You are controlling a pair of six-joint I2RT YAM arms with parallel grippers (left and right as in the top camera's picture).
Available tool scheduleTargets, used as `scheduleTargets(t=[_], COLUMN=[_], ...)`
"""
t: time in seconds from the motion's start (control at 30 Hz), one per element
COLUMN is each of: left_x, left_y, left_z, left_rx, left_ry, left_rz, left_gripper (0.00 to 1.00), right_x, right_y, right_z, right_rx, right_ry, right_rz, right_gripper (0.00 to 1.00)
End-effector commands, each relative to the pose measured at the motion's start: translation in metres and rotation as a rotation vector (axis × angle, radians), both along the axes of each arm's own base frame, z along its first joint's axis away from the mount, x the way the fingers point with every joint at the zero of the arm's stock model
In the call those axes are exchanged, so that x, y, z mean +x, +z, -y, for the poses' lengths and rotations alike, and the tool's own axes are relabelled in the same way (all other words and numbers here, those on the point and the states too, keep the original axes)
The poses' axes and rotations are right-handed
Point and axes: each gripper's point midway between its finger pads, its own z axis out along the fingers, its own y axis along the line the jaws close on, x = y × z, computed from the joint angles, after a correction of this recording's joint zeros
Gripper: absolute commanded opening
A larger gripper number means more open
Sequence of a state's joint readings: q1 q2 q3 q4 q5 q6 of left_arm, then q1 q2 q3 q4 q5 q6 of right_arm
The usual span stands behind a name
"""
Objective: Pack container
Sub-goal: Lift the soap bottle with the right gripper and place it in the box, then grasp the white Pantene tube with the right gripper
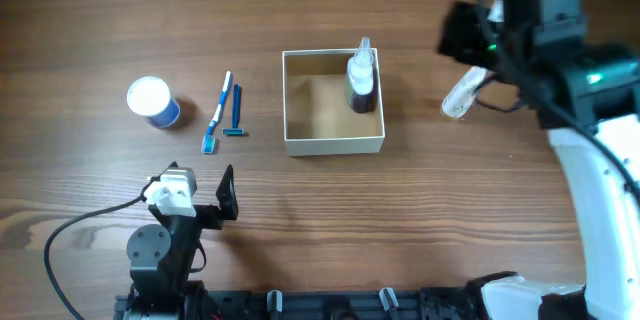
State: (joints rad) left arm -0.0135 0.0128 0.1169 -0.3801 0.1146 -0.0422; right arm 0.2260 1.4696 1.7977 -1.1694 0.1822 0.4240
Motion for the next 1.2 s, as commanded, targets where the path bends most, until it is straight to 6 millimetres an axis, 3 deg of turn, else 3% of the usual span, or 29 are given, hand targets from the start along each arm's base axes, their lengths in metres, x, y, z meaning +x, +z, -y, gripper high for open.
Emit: scheduleTargets(t=[0.0, 0.1, 0.37, 0.57, 0.77, 0.87, 1.07, 1.17], left_x=[0.000, 0.000, 0.000, 0.000, 0.000, 0.000, 0.000, 0.000], left_y=[0.001, 0.001, 0.001, 0.001, 0.001, 0.001, 0.001, 0.001], left_z=[0.000, 0.000, 0.000, 0.000, 0.000, 0.000, 0.000, 0.000], left_rx=[0.010, 0.010, 0.010, 0.010, 0.010, 0.010, 0.010, 0.010], left_ry=[-0.003, -0.002, -0.002, -0.002, -0.002, -0.002, -0.002, -0.002], left_rz=[0.010, 0.010, 0.010, 0.010, 0.010, 0.010, 0.010, 0.010], left_gripper=[1.00, 1.00, 1.00, 1.00, 1.00, 1.00, 1.00, 1.00], right_x=[0.006, 0.009, 0.016, 0.021, 0.029, 0.028, 0.011, -0.015], right_y=[-0.050, -0.089, -0.170, -0.188, -0.179, -0.164, -0.112, -0.073], right_z=[0.050, 0.061, 0.054, 0.054, 0.055, 0.054, 0.037, 0.016], right_rx=[0.001, 0.035, 0.049, 0.050, 0.046, 0.038, 0.016, 0.012], right_ry=[-0.191, -0.220, -0.211, -0.220, -0.212, -0.184, -0.087, -0.012], right_rz=[-0.162, -0.278, -0.518, -0.555, -0.504, -0.460, -0.346, -0.261], right_gripper=[0.83, 0.75, 0.54, 0.28, 0.12, 0.04, 0.04, 0.04])
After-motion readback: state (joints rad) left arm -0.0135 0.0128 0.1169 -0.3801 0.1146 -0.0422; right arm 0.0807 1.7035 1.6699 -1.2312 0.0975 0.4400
